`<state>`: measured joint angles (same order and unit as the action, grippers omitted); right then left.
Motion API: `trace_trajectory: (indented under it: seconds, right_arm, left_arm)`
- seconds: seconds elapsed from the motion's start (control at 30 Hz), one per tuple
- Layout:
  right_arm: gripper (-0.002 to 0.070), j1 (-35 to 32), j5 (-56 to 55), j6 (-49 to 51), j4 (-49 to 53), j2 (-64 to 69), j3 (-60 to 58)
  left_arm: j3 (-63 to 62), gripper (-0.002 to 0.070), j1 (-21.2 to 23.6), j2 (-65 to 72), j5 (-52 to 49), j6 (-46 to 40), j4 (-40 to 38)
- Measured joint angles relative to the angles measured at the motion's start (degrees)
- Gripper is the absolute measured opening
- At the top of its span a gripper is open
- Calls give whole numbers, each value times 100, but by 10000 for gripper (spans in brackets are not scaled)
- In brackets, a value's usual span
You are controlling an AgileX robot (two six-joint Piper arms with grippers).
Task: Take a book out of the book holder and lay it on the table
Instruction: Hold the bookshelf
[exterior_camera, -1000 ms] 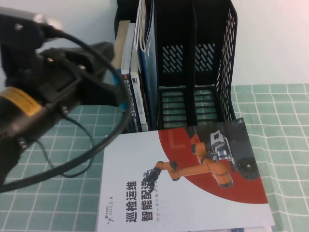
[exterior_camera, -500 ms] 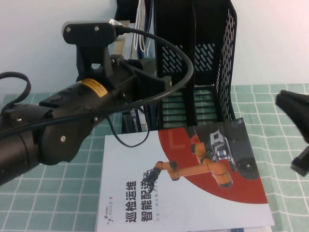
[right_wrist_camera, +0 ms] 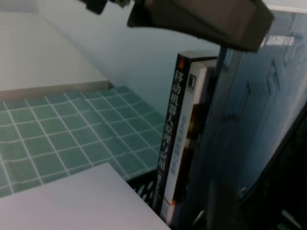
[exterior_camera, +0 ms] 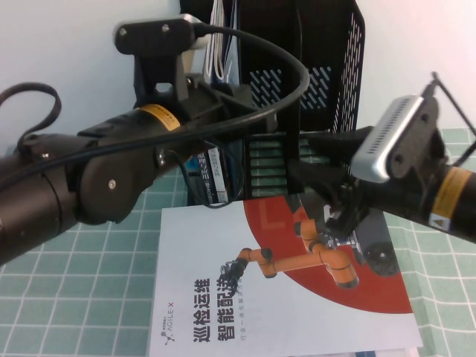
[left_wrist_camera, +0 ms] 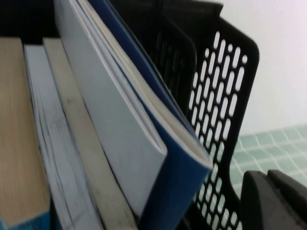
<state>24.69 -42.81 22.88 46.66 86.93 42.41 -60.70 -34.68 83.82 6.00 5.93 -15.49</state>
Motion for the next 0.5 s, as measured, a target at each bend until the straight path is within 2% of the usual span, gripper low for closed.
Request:
trace_trajectory:
  seconds: [0.2,0.33,0.5]
  right_arm:
    - [349,218,-33,0,-204,551,421]
    - [352,265,-97,0,-424,838,490]
    - [354,265,-130,-14,-529,1015,499]
  left_arm:
    - [-281,-1,0,-130,-1531,-6,72]
    - [-321,-1,72,-230,-1780,-88,128]
    - [-359,-1,455,-232,-1844,-110,163]
